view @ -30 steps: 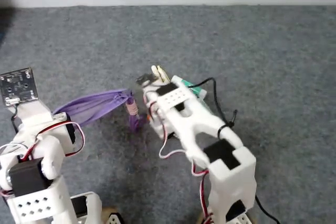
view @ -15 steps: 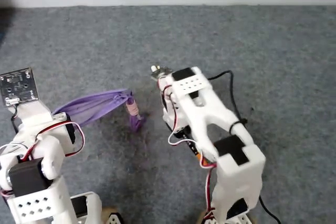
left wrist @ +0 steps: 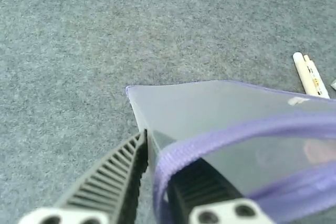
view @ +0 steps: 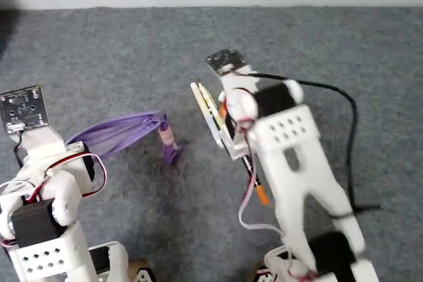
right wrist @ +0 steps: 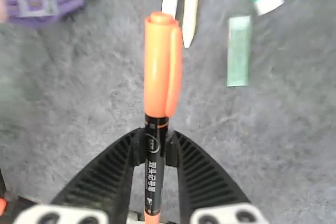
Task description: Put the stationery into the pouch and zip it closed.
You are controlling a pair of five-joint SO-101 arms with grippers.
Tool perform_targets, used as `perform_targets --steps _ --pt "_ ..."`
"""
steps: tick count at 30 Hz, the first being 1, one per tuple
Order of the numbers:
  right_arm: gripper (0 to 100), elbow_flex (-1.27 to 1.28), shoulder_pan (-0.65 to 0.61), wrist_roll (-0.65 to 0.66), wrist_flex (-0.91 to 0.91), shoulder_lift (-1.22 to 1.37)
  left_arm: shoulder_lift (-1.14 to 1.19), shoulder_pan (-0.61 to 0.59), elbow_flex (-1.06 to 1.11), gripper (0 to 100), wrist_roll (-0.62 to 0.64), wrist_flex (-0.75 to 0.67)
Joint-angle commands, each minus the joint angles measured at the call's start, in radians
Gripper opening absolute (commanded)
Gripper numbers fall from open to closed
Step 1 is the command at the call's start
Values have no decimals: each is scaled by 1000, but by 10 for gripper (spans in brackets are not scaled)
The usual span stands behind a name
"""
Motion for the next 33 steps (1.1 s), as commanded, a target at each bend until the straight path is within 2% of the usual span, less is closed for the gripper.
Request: perform_targets --steps 1,6,11,14,21,26,33 --pt "8 -34 -12 -17 13 -156 3 5 -15 12 6 -3" --pt "8 -34 -68 -20 -5 -252 3 5 -15 12 6 -3" --pt "8 -32 -179 -21 -143 -317 3 5 -15 12 6 -3" --pt "8 -31 -259 -48 -274 -344 3 5 -16 12 6 -5" --pt "8 -12 -449 -264 -607 -344 5 5 -28 12 11 -12" --pt "8 75 -529 -275 -872 -355 5 5 -28 12 12 -12" --pt "8 164 -575 -270 -1201 -346 5 5 -27 12 12 -12"
